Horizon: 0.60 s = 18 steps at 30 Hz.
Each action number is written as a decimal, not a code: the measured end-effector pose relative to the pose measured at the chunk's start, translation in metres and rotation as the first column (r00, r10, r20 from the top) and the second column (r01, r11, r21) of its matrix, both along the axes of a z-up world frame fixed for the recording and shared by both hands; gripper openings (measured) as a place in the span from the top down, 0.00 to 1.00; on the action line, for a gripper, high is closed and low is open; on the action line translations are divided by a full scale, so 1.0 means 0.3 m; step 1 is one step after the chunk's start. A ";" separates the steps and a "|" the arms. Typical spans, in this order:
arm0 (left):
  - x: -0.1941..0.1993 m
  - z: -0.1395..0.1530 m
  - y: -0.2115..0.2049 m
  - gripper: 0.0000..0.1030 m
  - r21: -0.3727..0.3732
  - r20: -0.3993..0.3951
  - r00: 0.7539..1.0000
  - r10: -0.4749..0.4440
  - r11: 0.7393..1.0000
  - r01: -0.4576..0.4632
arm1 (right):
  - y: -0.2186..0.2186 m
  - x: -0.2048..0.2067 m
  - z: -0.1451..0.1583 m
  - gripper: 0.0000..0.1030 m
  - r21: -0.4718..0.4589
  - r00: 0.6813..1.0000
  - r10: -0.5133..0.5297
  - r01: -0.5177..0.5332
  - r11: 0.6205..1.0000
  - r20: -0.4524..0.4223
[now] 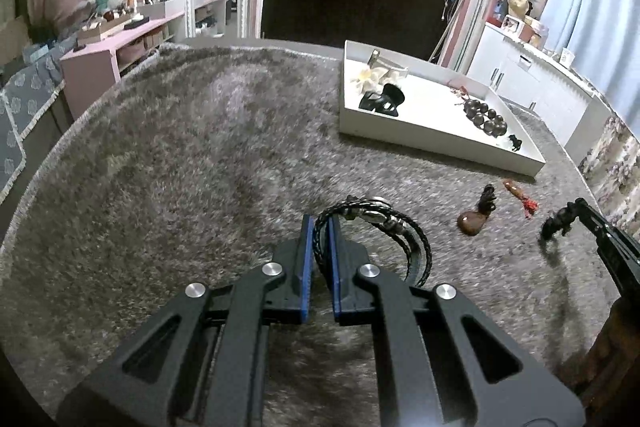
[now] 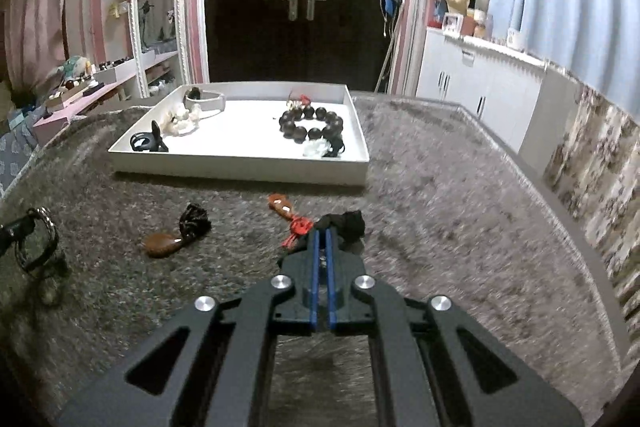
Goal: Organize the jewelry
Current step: 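Carry braided bracelet and black scrunchie over the white tray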
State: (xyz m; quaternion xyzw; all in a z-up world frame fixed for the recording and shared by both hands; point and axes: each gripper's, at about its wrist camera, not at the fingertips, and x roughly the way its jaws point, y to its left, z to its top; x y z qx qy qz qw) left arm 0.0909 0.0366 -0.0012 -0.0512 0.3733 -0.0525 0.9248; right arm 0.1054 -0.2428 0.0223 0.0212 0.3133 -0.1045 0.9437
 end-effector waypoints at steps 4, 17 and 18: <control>-0.008 0.040 -0.026 0.95 0.021 0.027 1.000 -0.005 1.000 0.005 | -0.012 -0.018 0.039 0.98 -0.045 0.999 0.014 -0.012 0.999 0.031; 0.042 0.183 -0.143 0.95 0.069 0.118 0.991 -0.057 0.996 0.049 | -0.087 -0.009 0.183 0.98 -0.061 0.990 0.076 -0.069 0.996 0.120; 0.055 0.195 -0.155 0.95 0.068 0.122 0.991 -0.060 0.996 0.052 | -0.088 -0.001 0.195 0.98 -0.062 0.988 0.086 -0.078 0.995 0.128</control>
